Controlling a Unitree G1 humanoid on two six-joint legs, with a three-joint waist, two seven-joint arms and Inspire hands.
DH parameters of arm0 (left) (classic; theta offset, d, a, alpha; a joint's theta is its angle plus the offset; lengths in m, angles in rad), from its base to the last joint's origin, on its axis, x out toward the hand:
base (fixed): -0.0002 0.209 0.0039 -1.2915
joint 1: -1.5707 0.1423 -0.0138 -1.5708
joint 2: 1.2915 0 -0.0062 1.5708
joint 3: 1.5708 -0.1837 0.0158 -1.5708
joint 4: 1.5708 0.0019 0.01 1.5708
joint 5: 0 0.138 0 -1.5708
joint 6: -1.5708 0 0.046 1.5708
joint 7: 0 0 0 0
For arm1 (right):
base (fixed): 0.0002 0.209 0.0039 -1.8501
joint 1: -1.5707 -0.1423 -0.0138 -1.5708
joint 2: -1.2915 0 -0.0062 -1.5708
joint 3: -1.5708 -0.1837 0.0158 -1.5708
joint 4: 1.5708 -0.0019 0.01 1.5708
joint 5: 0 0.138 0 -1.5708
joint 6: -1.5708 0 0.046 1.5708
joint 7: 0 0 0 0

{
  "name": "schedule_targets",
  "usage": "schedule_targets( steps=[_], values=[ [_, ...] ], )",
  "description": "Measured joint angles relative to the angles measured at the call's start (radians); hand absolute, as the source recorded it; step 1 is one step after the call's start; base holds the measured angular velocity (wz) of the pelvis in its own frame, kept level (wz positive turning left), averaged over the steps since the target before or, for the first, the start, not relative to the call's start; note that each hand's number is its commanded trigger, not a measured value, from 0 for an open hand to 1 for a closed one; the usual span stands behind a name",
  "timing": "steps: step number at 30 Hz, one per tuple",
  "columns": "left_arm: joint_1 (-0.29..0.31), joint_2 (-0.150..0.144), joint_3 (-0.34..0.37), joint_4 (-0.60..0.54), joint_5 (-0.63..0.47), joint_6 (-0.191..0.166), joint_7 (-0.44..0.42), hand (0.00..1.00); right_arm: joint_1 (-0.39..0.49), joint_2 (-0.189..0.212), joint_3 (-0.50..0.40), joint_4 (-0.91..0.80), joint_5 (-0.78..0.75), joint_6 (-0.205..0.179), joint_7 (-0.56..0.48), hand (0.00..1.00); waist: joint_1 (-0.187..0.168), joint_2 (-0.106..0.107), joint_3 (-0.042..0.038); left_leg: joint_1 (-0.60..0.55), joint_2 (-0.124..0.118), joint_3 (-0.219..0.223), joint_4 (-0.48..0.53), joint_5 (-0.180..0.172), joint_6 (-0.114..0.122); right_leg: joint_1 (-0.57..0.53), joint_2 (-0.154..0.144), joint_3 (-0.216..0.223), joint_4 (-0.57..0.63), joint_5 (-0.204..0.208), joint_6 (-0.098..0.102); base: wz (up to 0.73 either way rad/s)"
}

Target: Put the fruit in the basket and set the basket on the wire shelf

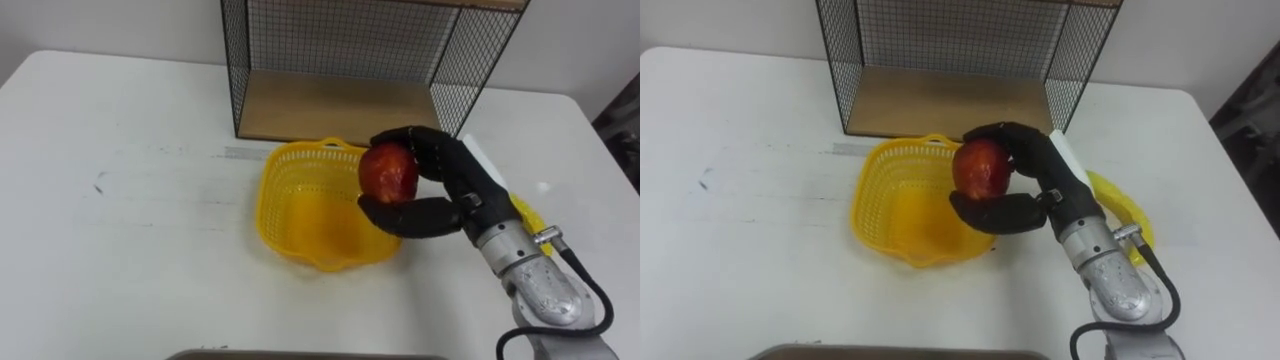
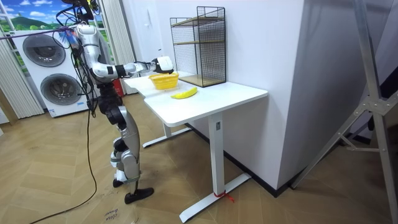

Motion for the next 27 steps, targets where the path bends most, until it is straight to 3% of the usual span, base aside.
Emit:
schedule_targets(
  steps=[27],
  values=[
    [0.000, 0.004, -0.009, -0.006, 0.000, 0.000, 0.001, 0.00, -0.003, 0.001, 0.019, -0.006, 0.003, 0.000, 0.005, 0.00, 0.021, 0.001, 0.0000, 0.002, 0.001, 0.001, 0.000, 0.000, 0.000, 0.001, 0.001, 0.002, 0.000, 0.001, -0.001, 0.00]
  ],
)
